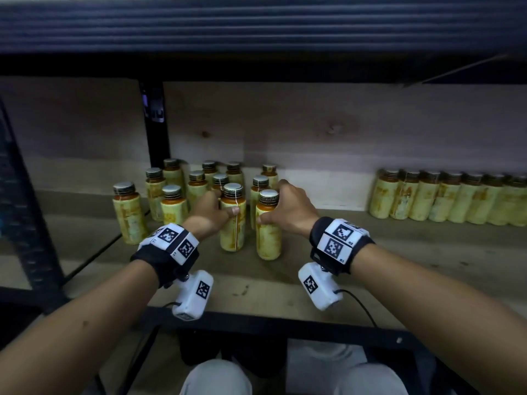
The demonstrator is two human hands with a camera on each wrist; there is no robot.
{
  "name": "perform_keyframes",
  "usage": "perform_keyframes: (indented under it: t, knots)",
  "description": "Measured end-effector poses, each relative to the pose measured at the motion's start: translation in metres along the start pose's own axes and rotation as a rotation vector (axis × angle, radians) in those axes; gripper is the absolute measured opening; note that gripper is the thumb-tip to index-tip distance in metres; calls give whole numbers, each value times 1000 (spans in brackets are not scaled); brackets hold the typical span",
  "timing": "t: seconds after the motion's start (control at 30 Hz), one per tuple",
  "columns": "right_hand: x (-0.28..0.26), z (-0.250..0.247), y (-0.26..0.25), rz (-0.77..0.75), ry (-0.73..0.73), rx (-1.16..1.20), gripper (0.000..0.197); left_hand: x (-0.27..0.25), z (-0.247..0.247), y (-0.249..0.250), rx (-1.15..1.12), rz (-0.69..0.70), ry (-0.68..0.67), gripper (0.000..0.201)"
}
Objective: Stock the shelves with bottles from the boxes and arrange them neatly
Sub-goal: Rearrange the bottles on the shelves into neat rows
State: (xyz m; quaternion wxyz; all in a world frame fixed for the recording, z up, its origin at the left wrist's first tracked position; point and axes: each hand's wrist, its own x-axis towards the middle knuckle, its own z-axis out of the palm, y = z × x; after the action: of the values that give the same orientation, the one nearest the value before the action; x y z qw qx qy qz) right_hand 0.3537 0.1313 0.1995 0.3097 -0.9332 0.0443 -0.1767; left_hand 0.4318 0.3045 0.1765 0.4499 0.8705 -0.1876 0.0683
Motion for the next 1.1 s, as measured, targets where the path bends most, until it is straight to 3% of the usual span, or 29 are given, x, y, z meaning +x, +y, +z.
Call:
perform_keyframes:
  t: [0.33,0.7,1.1]
  knots:
    - [2,29,-17,93,57,-24,63,-8,-24,-38,34,-101,91,41]
    - [1,35,-20,57,32,-95,43,-7,-20,-34,85,-113,124,43]
    - [5,37,-19,16,6,-128,42,-6,-17,-24,183,-203,102,35]
